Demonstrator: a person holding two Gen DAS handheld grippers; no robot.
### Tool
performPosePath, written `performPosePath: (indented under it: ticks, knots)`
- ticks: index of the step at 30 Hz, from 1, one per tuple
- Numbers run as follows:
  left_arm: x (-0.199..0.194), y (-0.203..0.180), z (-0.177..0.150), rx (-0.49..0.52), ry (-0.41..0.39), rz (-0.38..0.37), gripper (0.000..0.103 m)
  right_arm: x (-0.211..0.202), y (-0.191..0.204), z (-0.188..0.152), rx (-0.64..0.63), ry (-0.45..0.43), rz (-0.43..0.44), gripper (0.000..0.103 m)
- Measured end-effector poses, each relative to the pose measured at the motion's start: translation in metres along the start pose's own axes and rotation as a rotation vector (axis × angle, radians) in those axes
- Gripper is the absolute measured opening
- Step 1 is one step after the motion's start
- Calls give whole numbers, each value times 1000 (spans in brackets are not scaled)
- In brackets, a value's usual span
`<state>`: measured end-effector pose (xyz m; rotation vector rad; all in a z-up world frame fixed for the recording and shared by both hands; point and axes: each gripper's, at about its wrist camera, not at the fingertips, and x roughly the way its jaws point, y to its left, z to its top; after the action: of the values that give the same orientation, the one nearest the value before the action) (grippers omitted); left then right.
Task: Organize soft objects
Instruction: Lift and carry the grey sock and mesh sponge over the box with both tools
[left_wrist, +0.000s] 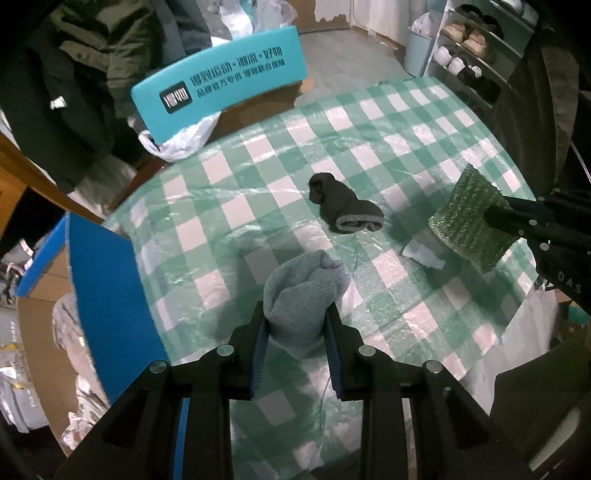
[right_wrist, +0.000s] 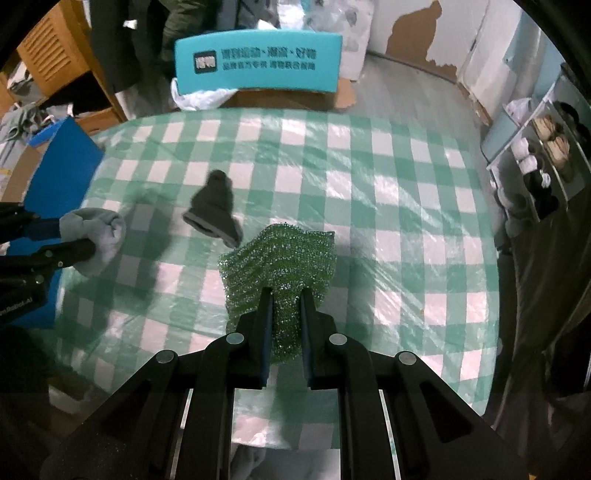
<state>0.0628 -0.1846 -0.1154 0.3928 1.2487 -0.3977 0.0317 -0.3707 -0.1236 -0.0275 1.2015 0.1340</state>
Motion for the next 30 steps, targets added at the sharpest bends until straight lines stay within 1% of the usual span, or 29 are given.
performPosePath:
  ticks: [15, 30]
  knots:
    - [-43, 11, -12, 17, -87, 56, 29, -32, 36, 16, -72, -76, 30, 11]
    - [-64, 33, -25, -16, -127, 77, 29, -50, 74, 34, -132, -120, 69, 11]
